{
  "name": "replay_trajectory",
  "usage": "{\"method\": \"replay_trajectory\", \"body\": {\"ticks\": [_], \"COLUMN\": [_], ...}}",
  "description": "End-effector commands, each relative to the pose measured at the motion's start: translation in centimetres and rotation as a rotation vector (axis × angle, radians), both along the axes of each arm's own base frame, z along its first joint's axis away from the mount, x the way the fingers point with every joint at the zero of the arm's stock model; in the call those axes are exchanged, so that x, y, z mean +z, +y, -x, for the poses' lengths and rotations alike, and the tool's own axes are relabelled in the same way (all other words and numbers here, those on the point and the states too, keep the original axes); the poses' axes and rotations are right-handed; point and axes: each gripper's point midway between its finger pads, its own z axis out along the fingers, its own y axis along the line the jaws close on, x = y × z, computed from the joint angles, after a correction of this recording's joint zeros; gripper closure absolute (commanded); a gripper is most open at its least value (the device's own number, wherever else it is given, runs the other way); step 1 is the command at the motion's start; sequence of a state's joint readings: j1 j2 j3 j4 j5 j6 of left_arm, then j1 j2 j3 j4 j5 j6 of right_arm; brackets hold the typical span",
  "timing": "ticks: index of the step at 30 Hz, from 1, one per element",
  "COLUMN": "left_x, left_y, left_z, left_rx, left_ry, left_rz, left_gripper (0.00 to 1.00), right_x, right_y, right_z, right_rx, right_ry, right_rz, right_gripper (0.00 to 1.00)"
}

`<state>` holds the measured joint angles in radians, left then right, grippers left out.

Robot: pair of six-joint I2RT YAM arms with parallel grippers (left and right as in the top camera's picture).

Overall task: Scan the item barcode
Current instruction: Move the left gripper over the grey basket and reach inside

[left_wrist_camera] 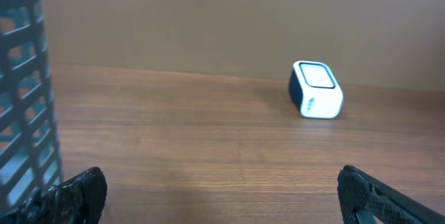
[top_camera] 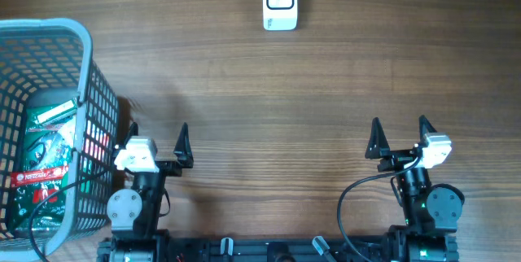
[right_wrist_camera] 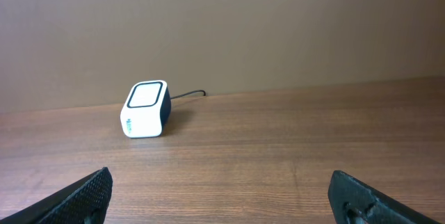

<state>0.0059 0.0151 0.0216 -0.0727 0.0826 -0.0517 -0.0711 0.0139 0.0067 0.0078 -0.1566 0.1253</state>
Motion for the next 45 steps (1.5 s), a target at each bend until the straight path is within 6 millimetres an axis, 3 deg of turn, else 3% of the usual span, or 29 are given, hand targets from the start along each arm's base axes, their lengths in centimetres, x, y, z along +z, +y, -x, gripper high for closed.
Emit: {"method": "replay_trajectory", "body": {"ticks": [1,2,4,7,13,16,18,20,22,25,27,29,31,33,37,40,42,45], "left_x": [0.1,1.9,4.8,8.2,17.9,23.8,27.9,30.9,33.1,29.5,28.4,28.6,29.2,29.9,29.5,24.6,19.7,14.3], "left_y": [-4.2,-7.0,-8.3,-9.1,-9.1,-8.8,-6.4,-4.9,-4.7,-5.0,-4.9,-1.6,3.2,9.0,15.5,20.2,22.6,23.5], "left_z": [0.8,2.0,3.1,4.4,5.3,3.9,0.8,-1.4,-2.7,-3.8,-5.1,-7.2,-7.7,-6.3,-3.0,-0.2,1.8,3.3], "left_rx": [-0.25,-0.429,-0.515,-0.571,-0.577,-0.556,-0.411,-0.319,-0.314,-0.313,-0.31,-0.119,0.153,0.448,0.726,0.981,1.164,1.29], "left_ry": [-0.008,-0.078,-0.164,-0.23,-0.327,-0.327,-0.227,-0.144,-0.059,0.23,0.27,0.251,0.203,0.144,0.185,0.327,0.474,0.695], "left_rz": [0.031,0.026,0.005,-0.016,-0.041,0.014,0.136,0.14,0.154,0.22,0.229,0.318,0.45,0.553,0.587,0.745,0.881,1.014], "left_gripper": [0.0,0.0,0.0,0.0,0.0,0.0,0.0,0.0,0.0,0.0,0.02,0.02,0.0,0.01,0.0,0.0,0.0,0.0], "right_x": [0.0,0.0,0.0,0.0,0.0,0.0,0.0,0.0,0.0,0.0,0.0,0.0,0.0,0.0,0.0,0.0,0.0,0.0], "right_y": [0.2,0.2,0.2,0.2,0.2,0.2,0.2,0.2,0.2,0.2,0.2,0.2,0.2,0.2,0.2,0.2,0.2,0.2], "right_z": [0.0,0.0,0.0,0.0,0.0,0.0,0.0,0.0,0.0,0.0,0.0,0.0,0.0,0.0,0.0,0.0,0.0,0.0], "right_rx": [0.011,0.011,0.011,0.011,0.011,0.011,0.011,0.011,0.011,0.011,0.011,0.011,0.011,0.011,0.011,0.011,0.011,0.011], "right_ry": [-0.002,-0.002,-0.002,-0.002,-0.002,-0.002,-0.002,-0.002,-0.002,-0.002,-0.002,-0.002,-0.002,-0.002,-0.002,-0.002,-0.002,-0.002], "right_rz": [0.018,0.018,0.017,0.018,0.018,0.018,0.018,0.018,0.018,0.018,0.018,0.018,0.018,0.018,0.018,0.018,0.018,0.018], "right_gripper": [0.0,0.0,0.0,0.0,0.0,0.0,0.0,0.01,0.01,0.0,0.0,0.0,0.0,0.0,0.0,0.0,0.0,0.0]}}
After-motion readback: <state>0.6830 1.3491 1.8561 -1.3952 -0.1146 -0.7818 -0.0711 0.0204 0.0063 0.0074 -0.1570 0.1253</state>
